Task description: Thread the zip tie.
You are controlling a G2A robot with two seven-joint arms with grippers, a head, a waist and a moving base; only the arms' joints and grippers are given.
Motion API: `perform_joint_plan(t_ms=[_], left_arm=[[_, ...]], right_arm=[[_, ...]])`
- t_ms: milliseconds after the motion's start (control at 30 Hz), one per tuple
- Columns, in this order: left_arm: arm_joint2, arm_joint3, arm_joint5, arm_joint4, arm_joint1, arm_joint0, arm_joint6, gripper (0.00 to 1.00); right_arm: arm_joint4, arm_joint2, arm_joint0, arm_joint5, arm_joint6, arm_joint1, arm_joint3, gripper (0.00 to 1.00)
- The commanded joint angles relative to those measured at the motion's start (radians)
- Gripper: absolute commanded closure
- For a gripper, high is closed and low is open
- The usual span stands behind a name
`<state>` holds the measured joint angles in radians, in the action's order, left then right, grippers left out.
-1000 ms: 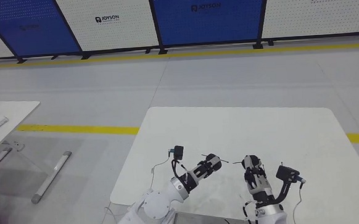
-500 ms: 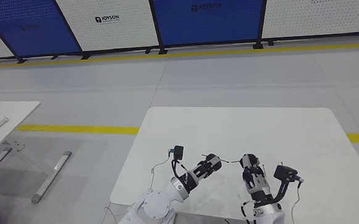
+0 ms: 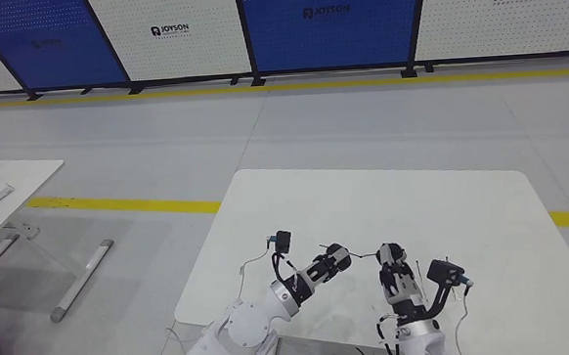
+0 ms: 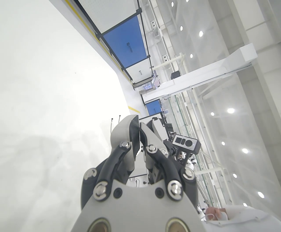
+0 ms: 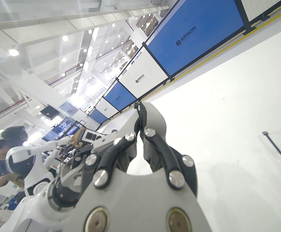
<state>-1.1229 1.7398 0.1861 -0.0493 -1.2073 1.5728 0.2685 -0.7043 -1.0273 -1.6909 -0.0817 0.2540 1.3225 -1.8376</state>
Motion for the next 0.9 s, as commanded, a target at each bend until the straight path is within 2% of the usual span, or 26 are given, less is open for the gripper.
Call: perform_joint_plan(t_ms=[0, 367, 867], left_arm=[[0.000, 0.000, 0.000, 0.000, 0.000, 0.000, 0.000, 1.00], [0.000, 0.000, 0.000, 0.000, 0.000, 0.000, 0.000, 1.00], [0.000, 0.000, 0.000, 0.000, 0.000, 0.000, 0.000, 1.00]], right_arm=[[-0.004, 0.003, -0.003, 0.001, 0.001, 0.001, -0.001, 1.00], [-0.034, 0.002, -0.021, 0.002, 0.041, 0.006, -0.003, 1.00], [-0.038, -0.004, -0.016, 0.013, 0.033, 0.013, 0.008, 1.00]])
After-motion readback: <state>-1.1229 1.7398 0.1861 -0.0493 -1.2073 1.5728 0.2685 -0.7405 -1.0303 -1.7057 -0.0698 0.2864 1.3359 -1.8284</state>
